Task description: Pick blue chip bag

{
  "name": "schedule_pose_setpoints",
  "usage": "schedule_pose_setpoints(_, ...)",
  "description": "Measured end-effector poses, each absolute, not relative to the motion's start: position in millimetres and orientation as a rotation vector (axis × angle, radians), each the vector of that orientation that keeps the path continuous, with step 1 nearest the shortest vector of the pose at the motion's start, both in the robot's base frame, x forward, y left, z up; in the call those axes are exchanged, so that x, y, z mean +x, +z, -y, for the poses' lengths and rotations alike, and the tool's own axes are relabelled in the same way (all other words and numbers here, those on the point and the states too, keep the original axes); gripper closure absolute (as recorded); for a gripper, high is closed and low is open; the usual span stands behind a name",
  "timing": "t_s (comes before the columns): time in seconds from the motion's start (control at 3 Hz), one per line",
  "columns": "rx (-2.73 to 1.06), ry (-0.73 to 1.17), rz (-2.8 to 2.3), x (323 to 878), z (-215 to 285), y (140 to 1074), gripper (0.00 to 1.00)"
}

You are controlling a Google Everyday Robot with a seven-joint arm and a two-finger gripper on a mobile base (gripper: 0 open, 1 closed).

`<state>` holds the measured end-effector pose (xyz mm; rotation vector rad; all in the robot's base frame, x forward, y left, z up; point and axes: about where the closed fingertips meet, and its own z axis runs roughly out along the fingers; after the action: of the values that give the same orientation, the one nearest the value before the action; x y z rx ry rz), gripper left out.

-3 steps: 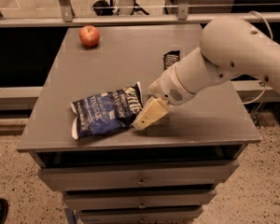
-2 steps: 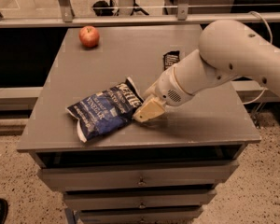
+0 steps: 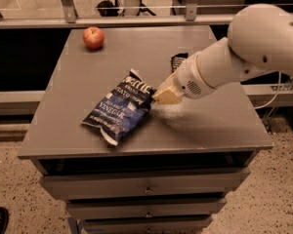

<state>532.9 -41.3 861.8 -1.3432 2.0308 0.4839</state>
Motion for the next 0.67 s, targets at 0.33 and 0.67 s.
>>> schedule_pose_setpoints(0.33,-1.296,0.469,-2.008,543.5,48.5,879.3,1.00)
schedule_pose_setpoints(0.67,-1.260,0.519,-1.917,558.1,42.6,916.6,1.00)
